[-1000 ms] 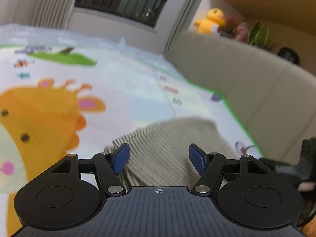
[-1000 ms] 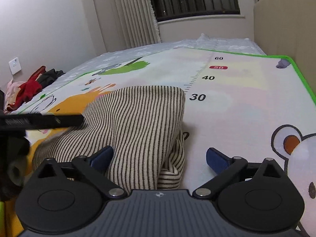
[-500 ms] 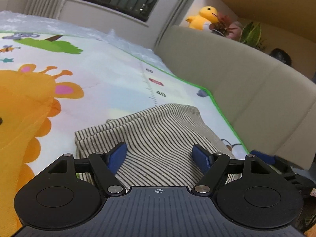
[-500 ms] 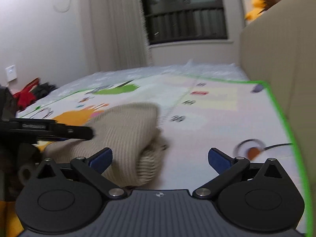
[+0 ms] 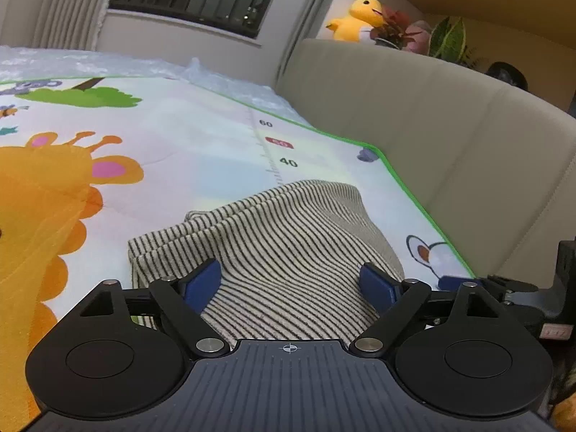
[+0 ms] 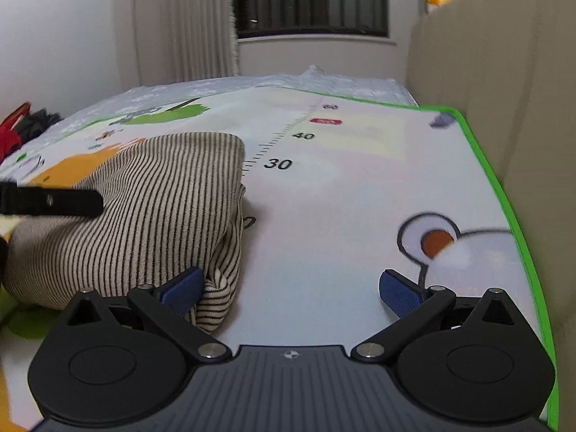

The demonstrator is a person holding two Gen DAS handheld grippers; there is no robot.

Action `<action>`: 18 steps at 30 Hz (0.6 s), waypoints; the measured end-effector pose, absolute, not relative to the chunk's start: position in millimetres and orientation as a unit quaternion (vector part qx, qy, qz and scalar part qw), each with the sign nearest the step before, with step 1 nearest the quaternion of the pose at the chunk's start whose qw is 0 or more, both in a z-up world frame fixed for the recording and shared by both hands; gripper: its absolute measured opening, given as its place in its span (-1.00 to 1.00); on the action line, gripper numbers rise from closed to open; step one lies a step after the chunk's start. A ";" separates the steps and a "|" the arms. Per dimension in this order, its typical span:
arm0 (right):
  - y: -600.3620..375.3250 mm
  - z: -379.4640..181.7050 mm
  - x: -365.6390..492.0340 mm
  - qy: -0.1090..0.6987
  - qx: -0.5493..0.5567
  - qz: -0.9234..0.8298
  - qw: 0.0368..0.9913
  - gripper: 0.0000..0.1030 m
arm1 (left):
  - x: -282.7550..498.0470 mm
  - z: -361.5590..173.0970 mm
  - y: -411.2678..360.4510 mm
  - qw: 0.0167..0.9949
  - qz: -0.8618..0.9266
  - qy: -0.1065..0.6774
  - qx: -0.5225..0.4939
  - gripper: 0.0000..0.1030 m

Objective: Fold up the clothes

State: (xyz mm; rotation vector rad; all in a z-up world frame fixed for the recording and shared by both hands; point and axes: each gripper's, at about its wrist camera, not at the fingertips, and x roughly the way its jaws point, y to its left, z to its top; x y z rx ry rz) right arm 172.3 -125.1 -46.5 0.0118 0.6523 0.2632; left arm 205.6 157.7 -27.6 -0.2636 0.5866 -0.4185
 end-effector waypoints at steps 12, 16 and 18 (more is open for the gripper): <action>-154.6 -35.8 151.8 0.325 0.139 0.153 0.923 1.00 | 205.1 -27.9 165.3 0.920 -0.195 0.302 -0.154 0.80; -153.3 -12.8 129.4 0.305 0.182 0.225 0.907 0.99 | 204.6 -26.8 164.7 0.920 -0.188 0.306 -0.157 0.81; -146.4 -4.6 120.8 0.305 0.181 0.259 0.898 0.83 | 204.2 -26.5 164.7 0.920 -0.185 0.307 -0.159 0.81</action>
